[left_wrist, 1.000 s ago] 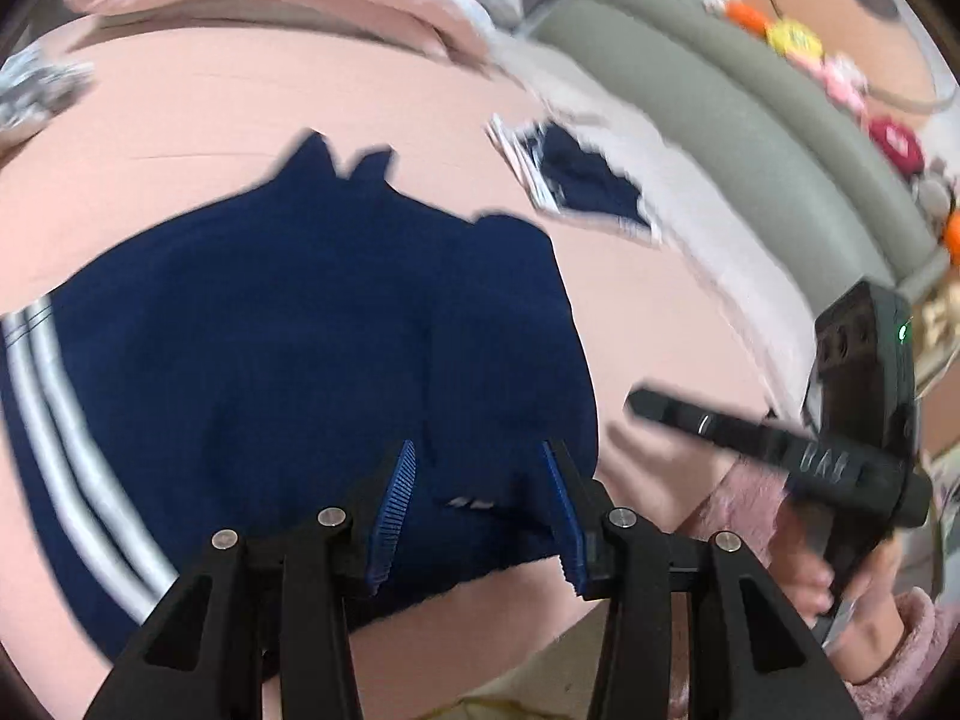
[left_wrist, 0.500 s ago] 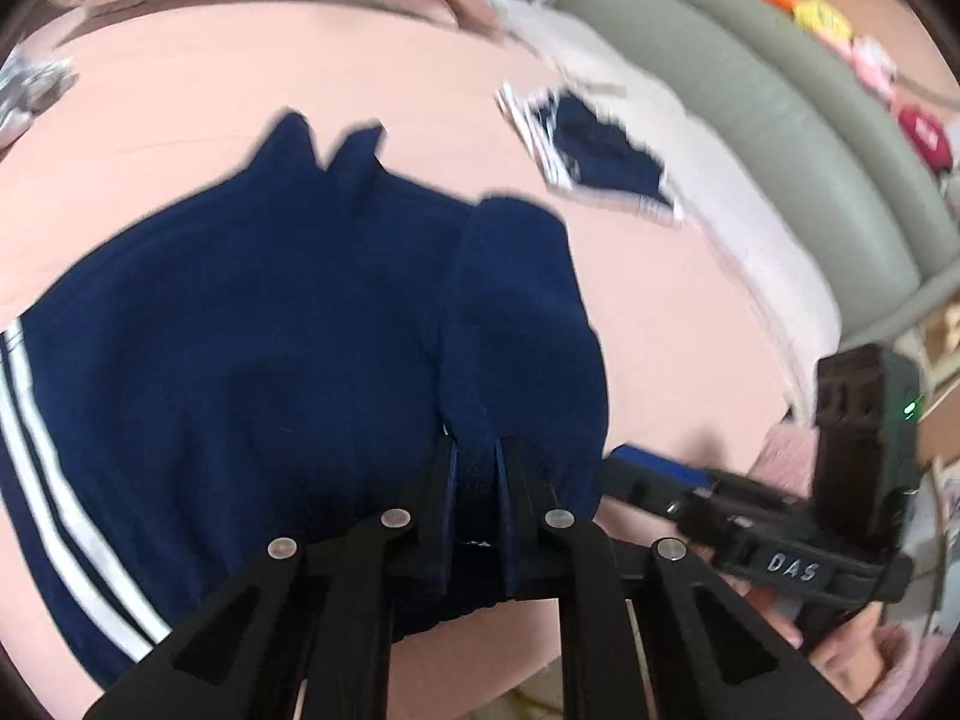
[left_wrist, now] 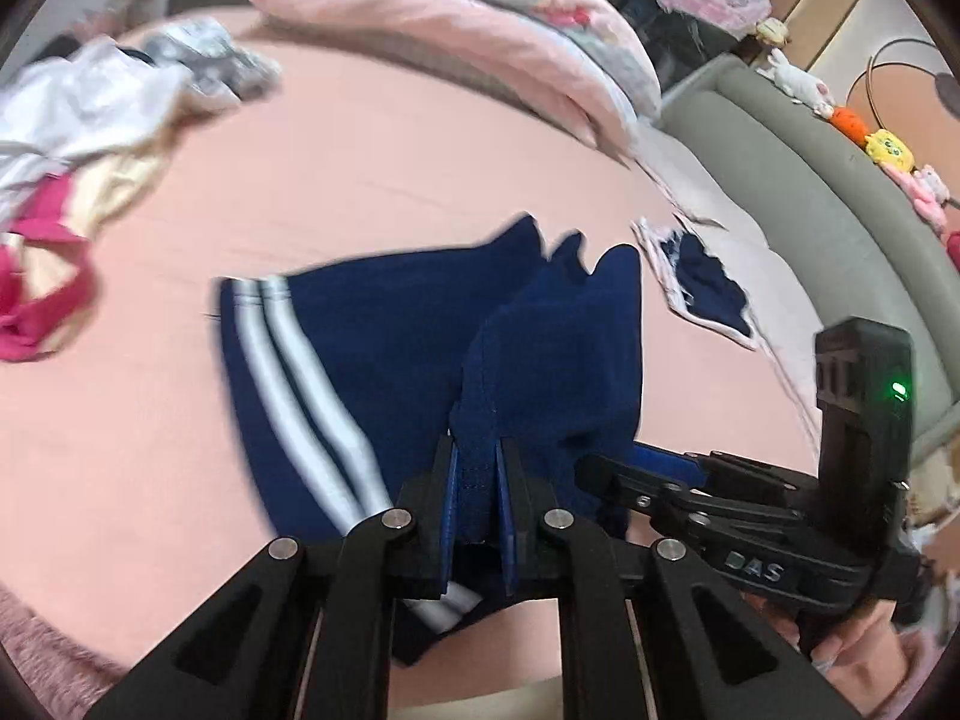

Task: Fold clothes

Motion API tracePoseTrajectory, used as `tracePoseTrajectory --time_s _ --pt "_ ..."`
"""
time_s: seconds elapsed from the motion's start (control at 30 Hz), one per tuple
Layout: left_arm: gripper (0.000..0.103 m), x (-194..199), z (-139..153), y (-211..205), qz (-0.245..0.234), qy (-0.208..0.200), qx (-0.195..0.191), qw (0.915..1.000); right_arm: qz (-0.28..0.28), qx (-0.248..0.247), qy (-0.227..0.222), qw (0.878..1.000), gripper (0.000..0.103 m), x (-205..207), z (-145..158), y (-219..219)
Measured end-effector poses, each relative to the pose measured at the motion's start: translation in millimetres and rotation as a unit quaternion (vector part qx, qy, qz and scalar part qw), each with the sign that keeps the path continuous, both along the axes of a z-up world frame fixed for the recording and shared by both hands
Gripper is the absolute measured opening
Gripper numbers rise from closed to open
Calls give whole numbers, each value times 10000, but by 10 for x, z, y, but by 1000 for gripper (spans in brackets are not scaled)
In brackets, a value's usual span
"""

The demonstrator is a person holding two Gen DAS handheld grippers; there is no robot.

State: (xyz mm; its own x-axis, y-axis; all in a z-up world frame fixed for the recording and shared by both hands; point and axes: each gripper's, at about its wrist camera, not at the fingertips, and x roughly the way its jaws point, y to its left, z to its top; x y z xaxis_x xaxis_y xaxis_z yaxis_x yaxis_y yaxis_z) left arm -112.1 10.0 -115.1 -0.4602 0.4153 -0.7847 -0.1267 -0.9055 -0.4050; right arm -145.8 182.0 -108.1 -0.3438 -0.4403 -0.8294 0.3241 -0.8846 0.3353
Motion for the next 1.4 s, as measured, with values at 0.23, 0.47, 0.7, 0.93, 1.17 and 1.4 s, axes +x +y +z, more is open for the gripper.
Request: tracePoseTrajectory --time_s 0.23,0.47,0.7,0.93,1.17,1.4 --pt "10 170 -241 -244 443 -239 -212 9985 -30 103 -81 9999 41 5 -237 -6" --pt "10 258 43 -299 582 23 -159 9982 -528 -410 -54 9977 41 33 -99 392" --pt "11 292 -400 -225 631 -513 -208 9965 -174 149 -218 9995 40 81 -417 211" --pt "10 307 -230 -317 713 -524 56 9961 -700 491 39 9963 40 81 -280 501" --pt "18 281 -260 -444 1172 -552 331 9910 -664 -849 -615 9923 43 54 -353 622" --pt "63 147 -496 -461 1252 -976 596 9855 -344 -723 -578 9951 56 5 -402 407"
